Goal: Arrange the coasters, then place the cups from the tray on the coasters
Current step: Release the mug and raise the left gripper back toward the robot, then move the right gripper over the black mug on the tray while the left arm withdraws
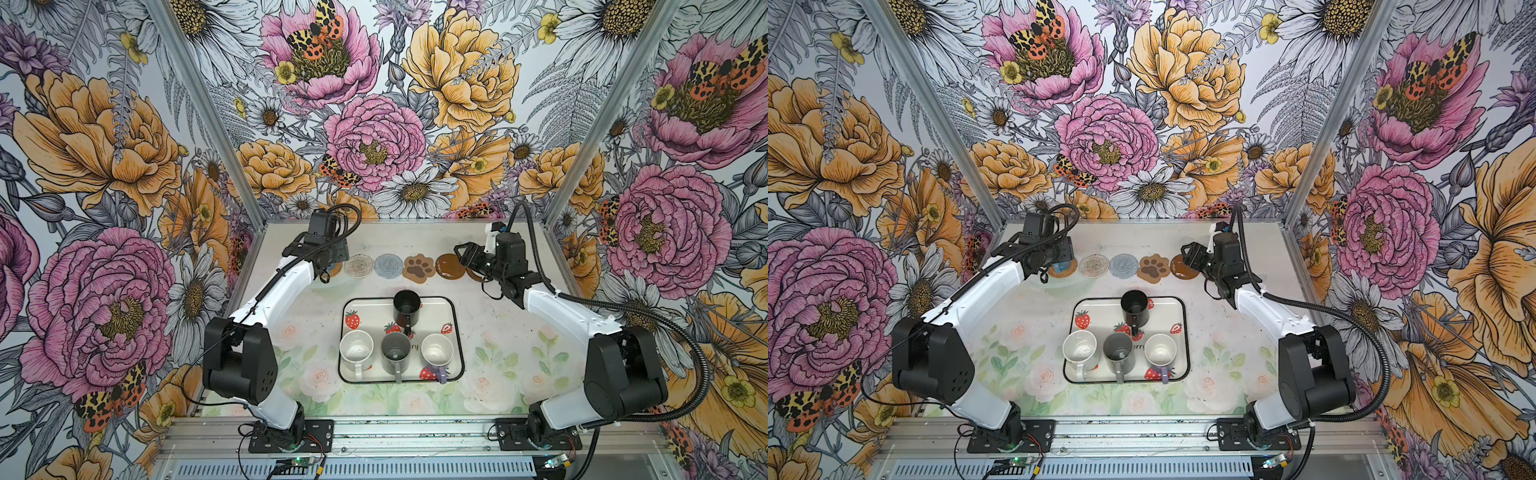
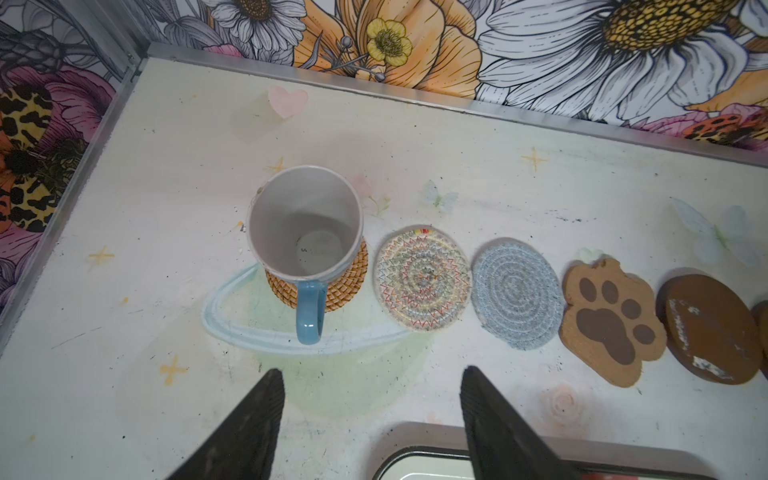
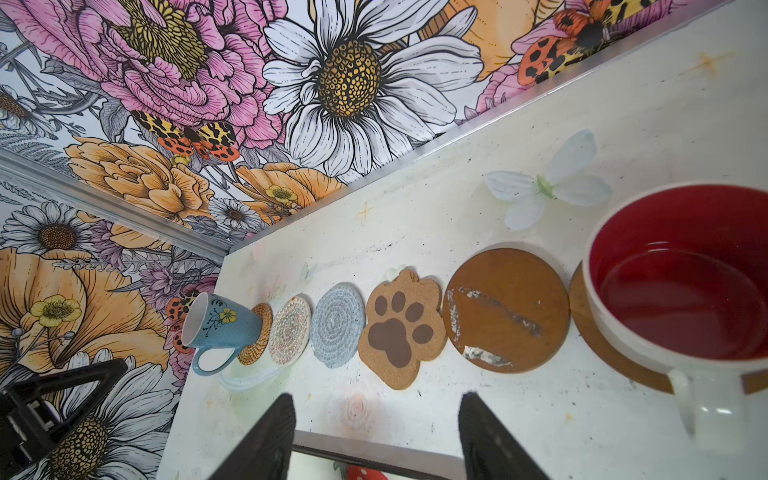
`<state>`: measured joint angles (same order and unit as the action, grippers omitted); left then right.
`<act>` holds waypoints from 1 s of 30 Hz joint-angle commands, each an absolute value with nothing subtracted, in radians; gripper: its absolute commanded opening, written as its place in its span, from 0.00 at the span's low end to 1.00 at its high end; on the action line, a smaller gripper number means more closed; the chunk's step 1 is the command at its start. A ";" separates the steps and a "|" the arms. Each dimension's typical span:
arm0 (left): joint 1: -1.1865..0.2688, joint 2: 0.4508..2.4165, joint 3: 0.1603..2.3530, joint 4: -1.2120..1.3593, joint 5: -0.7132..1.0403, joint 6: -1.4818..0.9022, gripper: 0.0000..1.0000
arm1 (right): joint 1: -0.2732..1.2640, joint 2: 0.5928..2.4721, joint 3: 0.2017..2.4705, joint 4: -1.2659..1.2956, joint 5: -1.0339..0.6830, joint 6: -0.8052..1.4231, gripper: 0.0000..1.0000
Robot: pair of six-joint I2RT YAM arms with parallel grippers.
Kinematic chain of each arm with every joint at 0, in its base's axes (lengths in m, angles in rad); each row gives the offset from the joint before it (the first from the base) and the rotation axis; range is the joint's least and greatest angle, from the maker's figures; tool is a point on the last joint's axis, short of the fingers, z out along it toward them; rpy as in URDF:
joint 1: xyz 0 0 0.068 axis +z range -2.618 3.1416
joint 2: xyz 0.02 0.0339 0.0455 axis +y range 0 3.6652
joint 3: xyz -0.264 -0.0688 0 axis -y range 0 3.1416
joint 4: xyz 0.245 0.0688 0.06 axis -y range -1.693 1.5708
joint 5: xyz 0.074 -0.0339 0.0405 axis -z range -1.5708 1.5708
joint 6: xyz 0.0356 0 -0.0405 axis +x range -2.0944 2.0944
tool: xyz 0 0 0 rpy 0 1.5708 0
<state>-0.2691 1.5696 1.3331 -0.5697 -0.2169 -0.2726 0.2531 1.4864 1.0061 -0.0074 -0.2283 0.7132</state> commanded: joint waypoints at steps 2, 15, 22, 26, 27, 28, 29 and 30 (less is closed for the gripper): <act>-0.317 1.453 1.261 -0.441 -0.246 -0.313 0.74 | 0.281 1.441 1.081 -0.056 -0.209 0.677 0.65; -0.421 1.208 0.973 -0.227 -0.135 -0.410 0.81 | 0.353 1.361 1.151 -0.299 -0.146 0.541 0.67; -0.463 1.163 0.878 -0.123 -0.100 -0.430 0.83 | 0.411 1.363 1.164 -0.413 -0.126 0.500 0.68; -0.486 1.146 0.863 -0.104 -0.108 -0.417 0.84 | 0.465 1.360 1.167 -0.471 -0.088 0.485 0.68; -0.488 1.141 0.856 -0.098 -0.110 -0.417 0.84 | 0.475 1.358 1.166 -0.479 -0.079 0.483 0.68; -0.489 1.134 0.847 -0.093 -0.112 -0.416 0.84 | 0.489 1.355 1.167 -0.489 -0.065 0.479 0.68; -0.488 1.125 0.838 -0.093 -0.114 -0.414 0.84 | 0.504 1.355 1.170 -0.503 -0.055 0.474 0.67; -0.488 1.117 0.833 -0.095 -0.121 -0.409 0.84 | 0.516 1.355 1.175 -0.519 -0.046 0.467 0.67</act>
